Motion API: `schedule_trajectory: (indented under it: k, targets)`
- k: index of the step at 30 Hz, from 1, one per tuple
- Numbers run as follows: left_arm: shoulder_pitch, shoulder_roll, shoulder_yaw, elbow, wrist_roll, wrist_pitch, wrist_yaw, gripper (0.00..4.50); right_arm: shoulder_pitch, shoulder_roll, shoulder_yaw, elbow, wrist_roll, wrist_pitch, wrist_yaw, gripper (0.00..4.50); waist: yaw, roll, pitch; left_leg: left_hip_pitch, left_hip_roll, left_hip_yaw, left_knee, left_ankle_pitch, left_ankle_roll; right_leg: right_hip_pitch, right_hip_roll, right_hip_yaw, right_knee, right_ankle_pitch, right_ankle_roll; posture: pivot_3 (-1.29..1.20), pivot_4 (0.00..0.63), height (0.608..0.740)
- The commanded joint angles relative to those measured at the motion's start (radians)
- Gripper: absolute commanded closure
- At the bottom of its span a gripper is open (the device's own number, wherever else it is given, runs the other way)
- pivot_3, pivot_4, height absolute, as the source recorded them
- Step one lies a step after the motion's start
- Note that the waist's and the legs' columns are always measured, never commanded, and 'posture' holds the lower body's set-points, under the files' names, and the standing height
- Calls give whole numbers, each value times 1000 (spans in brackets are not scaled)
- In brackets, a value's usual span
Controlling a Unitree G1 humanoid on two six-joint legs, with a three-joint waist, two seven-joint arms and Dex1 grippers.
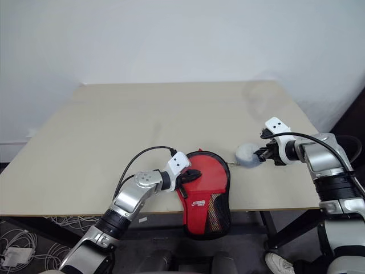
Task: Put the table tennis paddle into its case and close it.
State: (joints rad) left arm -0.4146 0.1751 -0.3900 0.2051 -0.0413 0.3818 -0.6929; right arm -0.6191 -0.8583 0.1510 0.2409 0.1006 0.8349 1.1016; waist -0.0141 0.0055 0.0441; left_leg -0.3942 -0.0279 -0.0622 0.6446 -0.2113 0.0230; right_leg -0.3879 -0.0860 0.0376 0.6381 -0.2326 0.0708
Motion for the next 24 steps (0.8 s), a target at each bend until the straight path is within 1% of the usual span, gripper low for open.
schedule_trajectory:
  k: [1, 5, 11, 17, 24]
  targets:
    - [32, 18, -37, 77, 37, 37, -9, 4243, 25, -84, -10, -48, 6, -58, 60, 4476, 2, 0, 0, 0, 0, 0, 0, 0, 0, 0, 0, 0, 0, 0, 0, 0, 0, 740]
    - [30, 20, -37, 79, 38, 33, -13, 4243, 94, -143, -9, -108, 31, -139, 136, 4476, 7, -1, 0, 0, 0, 0, 0, -1, 0, 0, 0, 0, 0, -1, -1, 0, 0, 740]
    - [28, 25, -37, 84, 39, 27, -20, 4243, 183, -192, -27, -213, 85, -183, 202, 4476, 13, -1, 1, 0, 1, 1, 1, -1, 0, 0, 0, 0, -1, -1, -1, 0, 0, 740]
    - [27, 31, -41, 89, 40, 20, -26, 4243, 280, -225, -62, -350, 154, -167, 226, 4476, 14, -3, 1, 0, 1, 1, 1, -1, 0, 0, 0, 0, -1, -2, -1, 0, 0, 740]
    - [22, 34, -43, 96, 42, 10, -31, 4243, 379, -278, -89, -449, 203, -193, 257, 4476, 14, -5, 2, 0, 1, 1, 1, -1, 0, 0, 0, 0, -1, -2, -2, 0, 0, 740]
